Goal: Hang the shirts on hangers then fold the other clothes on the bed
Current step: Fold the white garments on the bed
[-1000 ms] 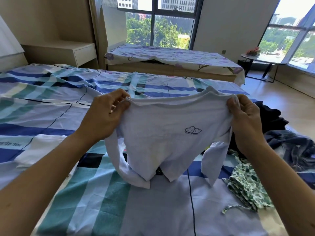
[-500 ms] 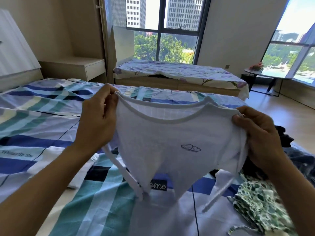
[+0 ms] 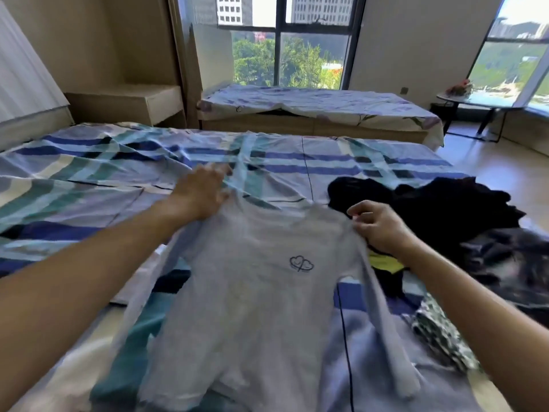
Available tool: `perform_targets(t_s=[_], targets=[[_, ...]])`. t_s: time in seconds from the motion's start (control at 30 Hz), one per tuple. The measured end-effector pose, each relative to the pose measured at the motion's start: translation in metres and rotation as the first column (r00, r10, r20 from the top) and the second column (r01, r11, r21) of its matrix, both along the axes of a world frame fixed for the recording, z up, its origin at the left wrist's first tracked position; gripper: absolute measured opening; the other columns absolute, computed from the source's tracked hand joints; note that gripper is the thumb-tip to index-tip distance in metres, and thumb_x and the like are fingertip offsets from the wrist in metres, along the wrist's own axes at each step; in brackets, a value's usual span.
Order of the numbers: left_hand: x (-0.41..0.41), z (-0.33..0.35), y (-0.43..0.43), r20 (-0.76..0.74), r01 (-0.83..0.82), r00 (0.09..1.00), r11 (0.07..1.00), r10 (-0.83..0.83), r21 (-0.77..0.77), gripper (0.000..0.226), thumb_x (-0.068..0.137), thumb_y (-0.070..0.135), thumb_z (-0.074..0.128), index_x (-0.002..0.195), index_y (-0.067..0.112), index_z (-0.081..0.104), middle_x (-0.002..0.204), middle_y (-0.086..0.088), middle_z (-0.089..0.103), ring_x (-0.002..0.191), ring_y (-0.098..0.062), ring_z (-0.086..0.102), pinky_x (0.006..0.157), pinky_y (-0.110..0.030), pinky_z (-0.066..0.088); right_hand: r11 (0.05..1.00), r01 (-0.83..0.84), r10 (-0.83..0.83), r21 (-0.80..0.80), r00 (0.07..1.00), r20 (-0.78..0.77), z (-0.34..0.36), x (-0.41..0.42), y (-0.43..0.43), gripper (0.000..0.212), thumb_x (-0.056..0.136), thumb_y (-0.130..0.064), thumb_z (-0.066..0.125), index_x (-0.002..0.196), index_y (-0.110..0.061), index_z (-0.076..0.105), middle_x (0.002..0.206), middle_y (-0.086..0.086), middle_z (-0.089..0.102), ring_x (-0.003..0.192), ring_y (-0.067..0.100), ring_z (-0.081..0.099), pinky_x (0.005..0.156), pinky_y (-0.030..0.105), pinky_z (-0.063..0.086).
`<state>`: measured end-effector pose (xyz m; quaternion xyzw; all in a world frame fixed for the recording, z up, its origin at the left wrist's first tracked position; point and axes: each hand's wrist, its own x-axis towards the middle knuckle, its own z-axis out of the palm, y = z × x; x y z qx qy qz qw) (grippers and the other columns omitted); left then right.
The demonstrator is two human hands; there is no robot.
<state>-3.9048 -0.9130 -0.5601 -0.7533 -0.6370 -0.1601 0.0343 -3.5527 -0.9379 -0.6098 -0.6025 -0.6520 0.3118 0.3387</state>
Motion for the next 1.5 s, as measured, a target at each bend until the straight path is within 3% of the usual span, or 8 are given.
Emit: perform_targets(t_s=[0.17,0.4,0.53,0.63,0.77,0.97,1.23,1.5], targets=[[0.076,-0.096,-0.031,-0.070,0.294,0.948,0.937,-0.312,-0.189,0.045,0.097,0.036,0.056,0.140,0.023,0.051,0.146,-0.006,0.042,0.134,-0.029,0.041,0.109,-0.040,0.035,0.968,0.010,0.109,-0.251,0.883,0.457,-0.044,0.011,0.005,0.049,0.084,-0.029,0.078,0.125,-0.018,0.054,0.114,0.009,0.068,0.091,0.020,0.063,0.075,0.028,0.048],[0.140,-0.156,-0.051,0.000,0.421,0.892,0.830,-0.452,-0.365,0.055,0.105,0.045,0.036,0.156,0.025,0.028,0.167,-0.003,0.014,0.154,-0.020,0.007,0.124,-0.041,0.012,0.889,0.053,0.304,-0.455,0.674,0.673,-0.044,0.008,-0.043,0.069,0.066,-0.080,0.070,0.063,-0.012,0.059,0.055,0.003,0.065,0.051,0.021,0.060,0.051,0.028,0.047],[0.162,-0.164,-0.053,0.033,0.491,0.851,0.772,-0.525,-0.403,0.059,0.105,0.048,0.033,0.158,0.025,0.023,0.168,0.001,0.008,0.155,-0.017,-0.002,0.125,-0.044,0.005,0.944,0.100,0.223,-0.313,0.505,0.834,-0.057,0.002,-0.056,0.047,0.076,-0.055,0.073,0.068,-0.018,0.046,0.071,0.000,0.053,0.074,0.027,0.056,0.066,0.031,0.044],[0.176,-0.162,-0.059,0.086,0.572,0.804,0.725,-0.589,-0.383,0.058,0.104,0.049,0.035,0.157,0.028,0.025,0.168,0.004,0.007,0.155,-0.014,-0.003,0.125,-0.044,0.002,0.939,0.126,0.202,-0.320,0.550,0.810,-0.056,0.009,-0.054,0.019,0.080,-0.031,0.066,0.074,-0.016,0.056,0.076,0.003,0.063,0.076,0.027,0.064,0.073,0.032,0.055],[0.184,-0.164,-0.061,0.161,0.615,0.784,0.715,-0.599,-0.333,0.053,0.103,0.048,0.041,0.150,0.025,0.037,0.165,0.002,0.022,0.154,-0.013,0.006,0.124,-0.039,0.007,0.848,0.088,0.345,-0.523,0.658,0.670,-0.043,0.013,-0.059,0.050,0.076,-0.061,0.073,0.068,-0.013,0.064,0.061,0.002,0.070,0.054,0.020,0.065,0.060,0.033,0.058],[0.182,-0.172,-0.059,0.124,0.609,0.785,0.717,-0.607,-0.340,0.052,0.104,0.044,0.040,0.151,0.022,0.035,0.158,0.002,0.035,0.152,-0.013,0.013,0.122,-0.037,0.010,0.815,0.091,0.534,-0.572,0.265,0.803,-0.049,-0.008,-0.080,0.055,0.069,-0.065,0.077,0.080,-0.017,0.054,0.072,-0.003,0.052,0.075,0.022,0.056,0.071,0.032,0.043],[0.186,-0.175,-0.058,0.105,0.634,0.759,0.692,-0.642,-0.346,0.047,0.101,0.054,0.032,0.145,0.041,0.042,0.165,0.004,0.018,0.153,-0.018,0.009,0.122,-0.049,0.013,0.811,0.055,0.245,-0.583,0.873,0.422,0.000,0.076,-0.056,0.015,0.079,-0.016,0.060,0.078,-0.002,0.066,0.066,0.005,0.056,0.062,0.021,0.056,0.051,0.026,0.048],[0.193,-0.178,-0.064,0.191,0.593,0.796,0.673,-0.575,-0.442,0.042,0.102,0.055,0.033,0.143,0.046,0.037,0.167,-0.007,-0.013,0.152,-0.022,-0.022,0.120,-0.060,-0.010,0.845,0.258,-0.065,-0.468,0.919,0.389,-0.013,0.150,-0.069,0.021,0.086,0.007,0.046,0.070,-0.005,0.052,0.065,0.012,0.037,0.047,0.018,0.036,0.045,0.020,0.035]])
